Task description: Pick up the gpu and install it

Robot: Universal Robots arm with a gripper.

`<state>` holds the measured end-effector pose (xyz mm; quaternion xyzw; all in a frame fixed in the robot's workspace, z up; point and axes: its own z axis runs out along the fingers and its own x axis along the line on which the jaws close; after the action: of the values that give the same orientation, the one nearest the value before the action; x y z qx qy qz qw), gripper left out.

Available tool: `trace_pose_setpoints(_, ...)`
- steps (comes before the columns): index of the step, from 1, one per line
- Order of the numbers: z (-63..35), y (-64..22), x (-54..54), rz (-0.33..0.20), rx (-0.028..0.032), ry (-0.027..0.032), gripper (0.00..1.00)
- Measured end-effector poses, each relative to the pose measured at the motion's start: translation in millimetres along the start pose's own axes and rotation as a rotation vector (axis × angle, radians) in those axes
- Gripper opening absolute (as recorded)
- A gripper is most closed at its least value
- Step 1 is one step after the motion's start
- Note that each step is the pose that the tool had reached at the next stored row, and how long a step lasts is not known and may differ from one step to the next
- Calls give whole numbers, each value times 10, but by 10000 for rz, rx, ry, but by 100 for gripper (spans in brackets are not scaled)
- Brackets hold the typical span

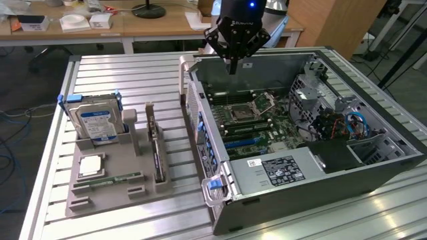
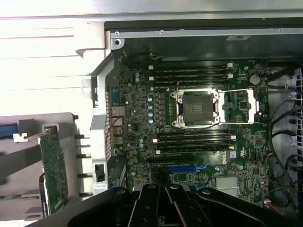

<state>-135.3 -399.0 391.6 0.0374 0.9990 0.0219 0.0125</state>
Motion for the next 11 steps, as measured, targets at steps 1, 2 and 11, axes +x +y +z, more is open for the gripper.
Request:
trace_pose_setpoints(1, 0, -1, 14, 0, 0, 0, 11)
trace_pose_setpoints(2, 0, -3, 27, 0, -1, 0, 11)
trace_pose_setpoints(11, 0, -9, 115, -5, 0, 0, 11)
